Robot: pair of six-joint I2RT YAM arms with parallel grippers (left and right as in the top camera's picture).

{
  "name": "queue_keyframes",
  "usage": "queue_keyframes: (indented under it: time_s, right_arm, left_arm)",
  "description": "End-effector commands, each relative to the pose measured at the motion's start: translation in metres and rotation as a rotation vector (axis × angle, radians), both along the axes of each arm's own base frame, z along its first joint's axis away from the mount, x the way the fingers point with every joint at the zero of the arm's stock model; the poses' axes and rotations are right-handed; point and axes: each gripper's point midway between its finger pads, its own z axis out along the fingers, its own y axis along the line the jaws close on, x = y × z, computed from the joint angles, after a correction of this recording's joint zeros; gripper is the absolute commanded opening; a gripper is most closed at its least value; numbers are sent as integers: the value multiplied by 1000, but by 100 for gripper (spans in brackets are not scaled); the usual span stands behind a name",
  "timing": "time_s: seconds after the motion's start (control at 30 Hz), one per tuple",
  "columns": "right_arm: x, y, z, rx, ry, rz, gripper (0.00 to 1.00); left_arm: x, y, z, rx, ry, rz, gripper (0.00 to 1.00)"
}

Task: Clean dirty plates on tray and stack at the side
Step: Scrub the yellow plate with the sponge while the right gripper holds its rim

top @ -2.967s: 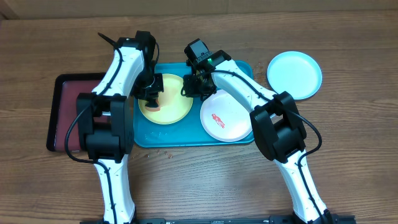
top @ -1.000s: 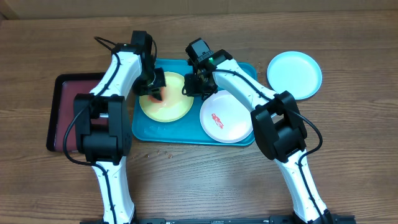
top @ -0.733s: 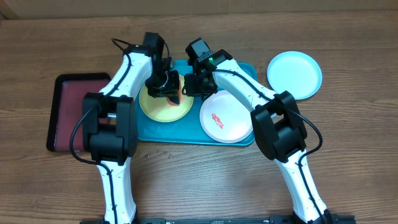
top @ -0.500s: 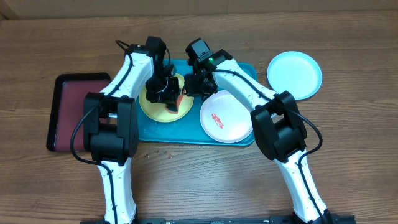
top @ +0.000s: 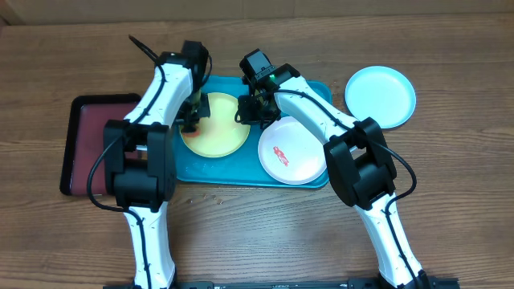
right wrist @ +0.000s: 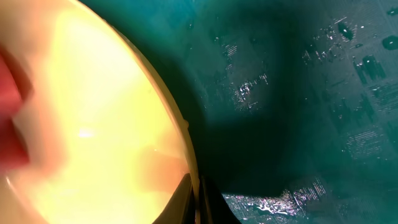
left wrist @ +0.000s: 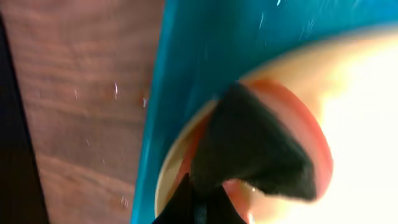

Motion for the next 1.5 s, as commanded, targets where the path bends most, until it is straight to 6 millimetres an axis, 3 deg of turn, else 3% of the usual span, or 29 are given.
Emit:
queue_keyframes:
  time_s: [0.0,0.1,0.2,0.57,0.77,0.87,1.07,1.23,1.37,1.47]
  right_arm:
    - [-2,-16,-26,-87,16,-19,4]
    - [-2,-16,-26,-87,16,-19,4]
    - [-2,-16,-26,-87,16,-19,4]
    - [0,-15,-26,-84,10,-19,4]
    - [0,-15,-26,-83,10,-19,4]
    - [0,-15,-26,-84,10,-19,4]
    - [-1,-15,-26,-85,13,-19,4]
    - [-1,-15,-26,-85,12,-19,4]
    - [-1,-15,-26,-85,13,-19,4]
    - [-1,-15,-26,-85,13,-19,4]
  left_arm:
    - [21,-26,-2,-168,-62,37,4]
    - [27,-61,-3,-364,-74,11,4]
    - [27,-81,-2,-456,-78,-10,4]
    - [-8,-112,-4,-449,49,-89,4]
    - [-40,-106,-4,-418,175,-150,4]
    - [-45,-86,-6,-317,201,-147,4]
    - [-32,-24,-3,12,150,-101,4]
    - [-9,12,19,214,36,-9,4]
    - [8,-4,25,127,-38,36,4]
    - [23,-50,17,-136,-81,30,4]
